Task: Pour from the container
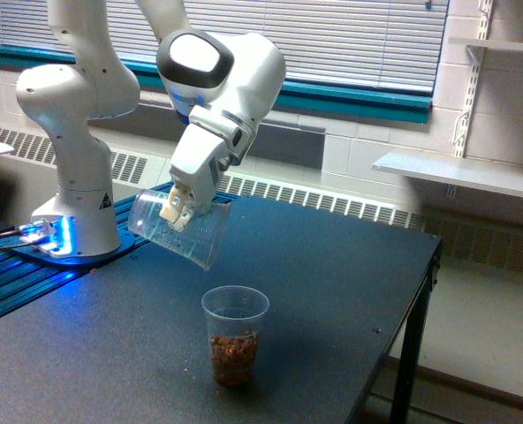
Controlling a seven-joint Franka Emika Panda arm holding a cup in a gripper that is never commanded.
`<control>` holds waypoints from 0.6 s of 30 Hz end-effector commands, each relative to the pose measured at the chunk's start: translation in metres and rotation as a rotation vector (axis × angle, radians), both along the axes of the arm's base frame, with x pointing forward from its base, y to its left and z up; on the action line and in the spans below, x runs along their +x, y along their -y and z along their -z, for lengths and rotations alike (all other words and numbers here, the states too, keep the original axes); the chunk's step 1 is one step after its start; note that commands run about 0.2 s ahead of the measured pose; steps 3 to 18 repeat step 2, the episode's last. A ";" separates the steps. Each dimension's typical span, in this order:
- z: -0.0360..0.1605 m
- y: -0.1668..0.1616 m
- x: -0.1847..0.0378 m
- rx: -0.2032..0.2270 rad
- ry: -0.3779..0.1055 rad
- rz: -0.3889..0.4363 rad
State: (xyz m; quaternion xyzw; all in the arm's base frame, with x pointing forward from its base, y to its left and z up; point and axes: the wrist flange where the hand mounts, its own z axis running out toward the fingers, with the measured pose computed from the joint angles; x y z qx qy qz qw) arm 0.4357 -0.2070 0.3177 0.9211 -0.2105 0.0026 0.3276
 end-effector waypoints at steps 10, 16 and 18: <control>-0.004 0.002 0.001 0.012 0.004 -0.003; -0.004 0.002 0.001 0.012 0.004 -0.003; -0.004 0.002 0.001 0.012 0.004 -0.003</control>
